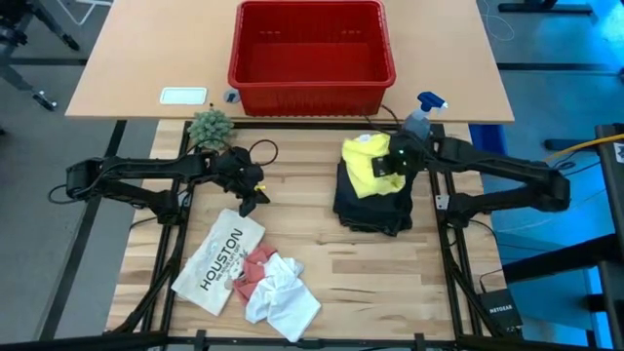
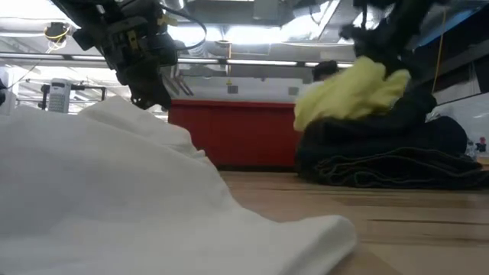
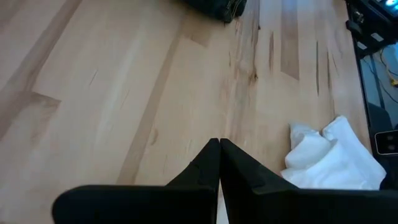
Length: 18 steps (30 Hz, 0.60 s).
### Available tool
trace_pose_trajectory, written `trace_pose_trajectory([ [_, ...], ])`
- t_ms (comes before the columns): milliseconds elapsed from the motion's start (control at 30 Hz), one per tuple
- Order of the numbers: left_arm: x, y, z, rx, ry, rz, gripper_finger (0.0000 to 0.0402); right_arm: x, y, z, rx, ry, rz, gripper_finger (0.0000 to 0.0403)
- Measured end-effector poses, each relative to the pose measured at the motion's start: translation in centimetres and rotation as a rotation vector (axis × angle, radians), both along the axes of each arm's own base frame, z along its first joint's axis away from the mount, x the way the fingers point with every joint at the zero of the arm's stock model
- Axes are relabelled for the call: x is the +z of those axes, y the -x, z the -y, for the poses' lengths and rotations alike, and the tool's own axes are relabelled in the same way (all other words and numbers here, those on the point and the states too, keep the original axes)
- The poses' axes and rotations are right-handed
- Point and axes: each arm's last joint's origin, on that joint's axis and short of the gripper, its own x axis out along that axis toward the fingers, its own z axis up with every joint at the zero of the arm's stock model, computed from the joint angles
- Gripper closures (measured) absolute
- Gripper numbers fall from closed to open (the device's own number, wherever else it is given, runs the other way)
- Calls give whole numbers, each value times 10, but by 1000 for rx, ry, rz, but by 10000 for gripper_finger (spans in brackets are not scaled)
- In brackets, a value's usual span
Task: Fold laundry
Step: Stack the yellow shirt on top of the dark blue short
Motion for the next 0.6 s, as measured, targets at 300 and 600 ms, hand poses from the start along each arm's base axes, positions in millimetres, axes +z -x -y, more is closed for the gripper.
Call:
trace_pose_trajectory([
  [300,0,0,0,10,13,-7,402,-64,12,2,-146,-133,-12,342],
  [600,-1,1,0,29,36,-19,402,-33,34,-6,-166,-46,109,117],
])
